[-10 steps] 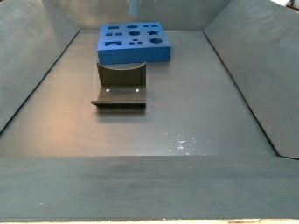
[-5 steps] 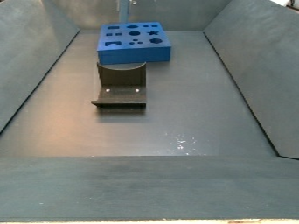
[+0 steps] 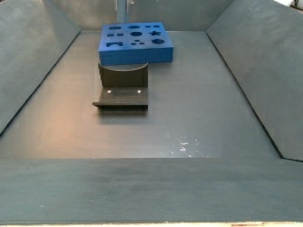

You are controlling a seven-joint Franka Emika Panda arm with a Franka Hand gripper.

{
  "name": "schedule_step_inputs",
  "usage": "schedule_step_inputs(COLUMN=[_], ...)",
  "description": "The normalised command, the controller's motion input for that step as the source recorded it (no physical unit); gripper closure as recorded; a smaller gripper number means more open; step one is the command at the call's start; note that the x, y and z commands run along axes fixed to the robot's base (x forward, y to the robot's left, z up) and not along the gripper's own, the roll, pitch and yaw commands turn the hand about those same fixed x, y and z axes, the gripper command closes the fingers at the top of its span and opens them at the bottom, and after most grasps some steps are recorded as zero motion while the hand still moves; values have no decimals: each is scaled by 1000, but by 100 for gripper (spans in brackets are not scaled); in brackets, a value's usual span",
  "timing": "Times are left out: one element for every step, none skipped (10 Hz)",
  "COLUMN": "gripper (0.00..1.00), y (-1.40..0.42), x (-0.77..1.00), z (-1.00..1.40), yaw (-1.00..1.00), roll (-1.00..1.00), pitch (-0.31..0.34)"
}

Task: Pick up the rectangle object. Move to above the board. Insert the rectangle object.
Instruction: Insert the rectangle object.

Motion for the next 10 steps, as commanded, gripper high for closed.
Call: schedule_step_inputs(gripper=[100, 100, 100, 100, 100, 100, 100, 100, 100, 100], y=[-906, -911, -911, -923, -434, -80, -189, 0, 0, 0], x=[177, 223, 151, 160, 117, 0, 0, 0, 0, 0], z=[-166, -189, -274, -323, 57, 0, -280, -349, -366, -371], yaw=[-194, -163, -197, -174, 0, -26, -897, -1000, -1000, -1000], roll=[246, 260, 249, 249, 83, -29, 203, 37, 0, 0], pitch=[-469, -489, -557, -591, 0, 0, 0, -14, -26, -37])
